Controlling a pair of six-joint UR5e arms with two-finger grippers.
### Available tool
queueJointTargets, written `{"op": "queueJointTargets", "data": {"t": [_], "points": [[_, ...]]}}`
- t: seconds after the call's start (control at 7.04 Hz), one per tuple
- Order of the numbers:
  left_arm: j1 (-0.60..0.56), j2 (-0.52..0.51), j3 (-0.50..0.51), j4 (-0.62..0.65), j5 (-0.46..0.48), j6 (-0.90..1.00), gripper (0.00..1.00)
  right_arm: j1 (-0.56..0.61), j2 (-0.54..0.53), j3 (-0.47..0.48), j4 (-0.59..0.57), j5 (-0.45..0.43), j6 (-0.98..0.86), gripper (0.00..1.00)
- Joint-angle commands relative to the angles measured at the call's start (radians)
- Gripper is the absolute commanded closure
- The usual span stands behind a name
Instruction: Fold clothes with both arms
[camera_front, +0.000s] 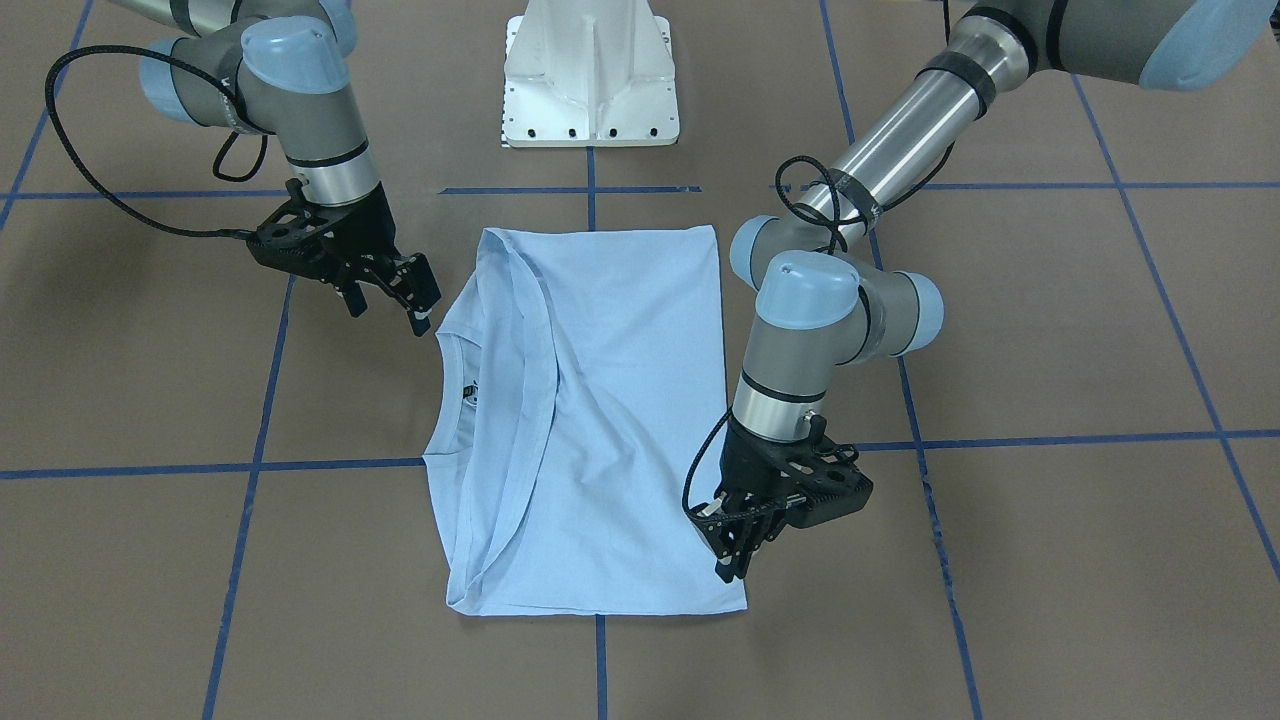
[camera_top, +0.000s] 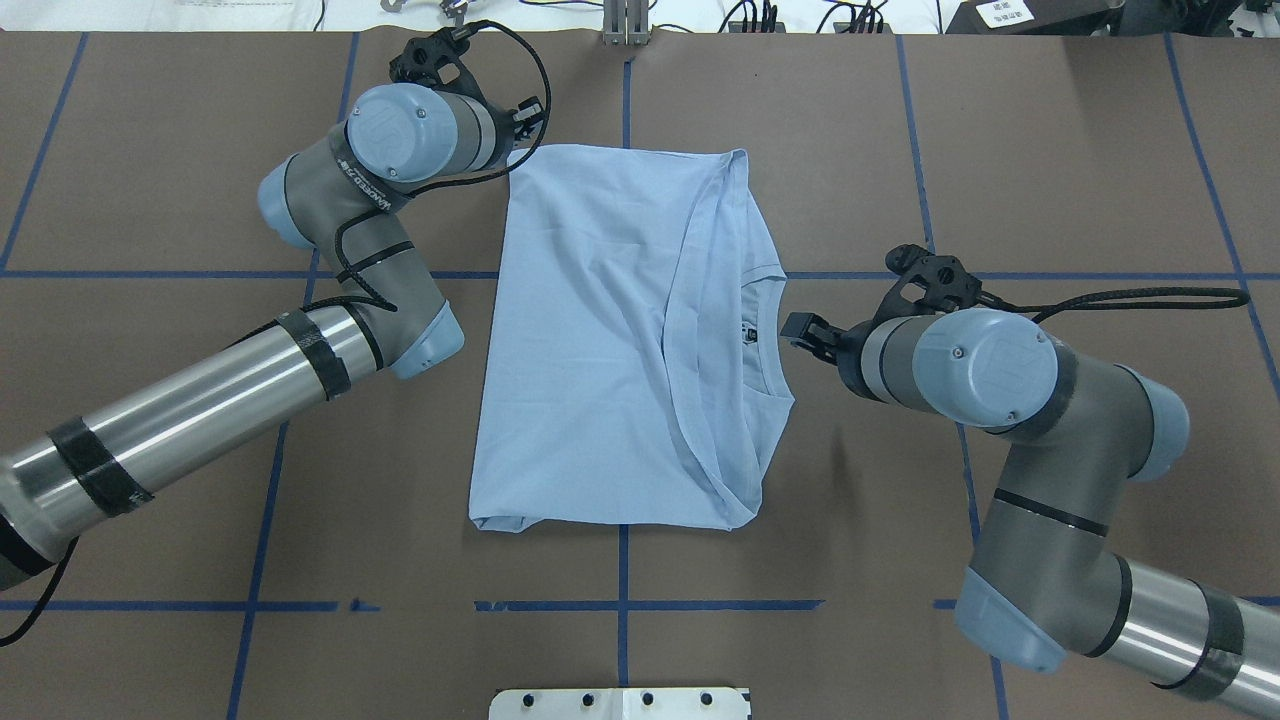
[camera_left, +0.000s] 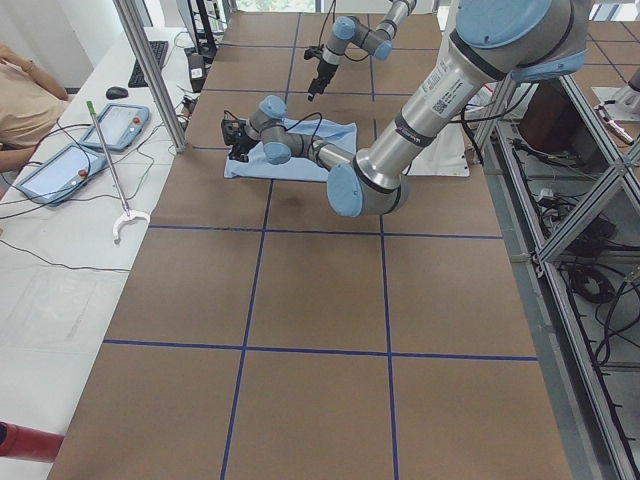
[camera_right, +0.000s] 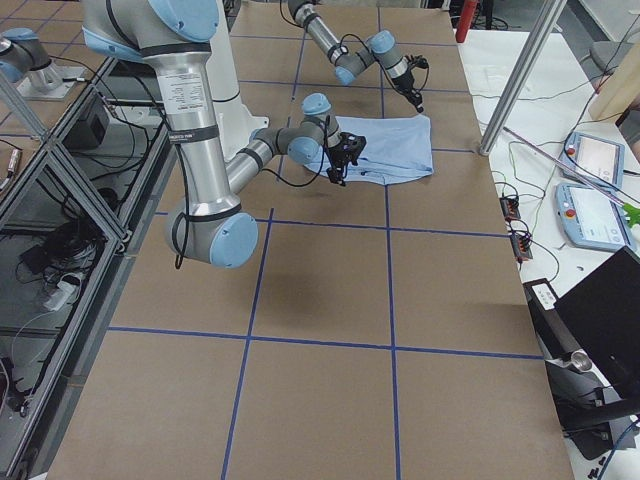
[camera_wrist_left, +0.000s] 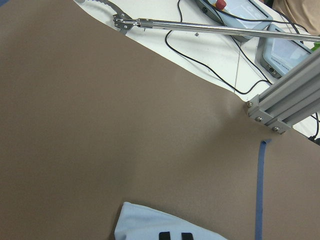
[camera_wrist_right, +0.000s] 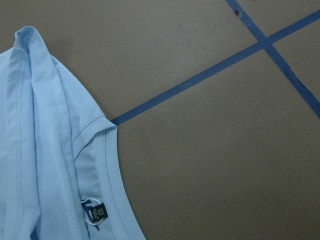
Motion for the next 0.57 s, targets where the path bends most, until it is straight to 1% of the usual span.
{"op": "queueJointTargets", "data": {"t": [0.0, 0.14, 0.28, 0.43], "points": [[0.0, 0.127, -0.19, -0.008, -0.011, 0.004, 0.48, -0.076, 0.073, -0.002, -0.008, -0.056, 0.008, 0.0], [-0.002, 0.21, -0.303, -0.002, -0.07, 0.006, 0.48, -0.13, 0.091, -0.002, -0.008, -0.072, 0.01, 0.0], [-0.002, 0.217, -0.305, -0.005, -0.094, 0.007, 0.48, -0.164, 0.098, 0.0, -0.007, -0.076, -0.004, 0.13], [-0.002, 0.217, -0.307, -0.006, -0.095, 0.007, 0.48, -0.178, 0.121, -0.023, -0.008, -0.073, -0.041, 0.21]]}}
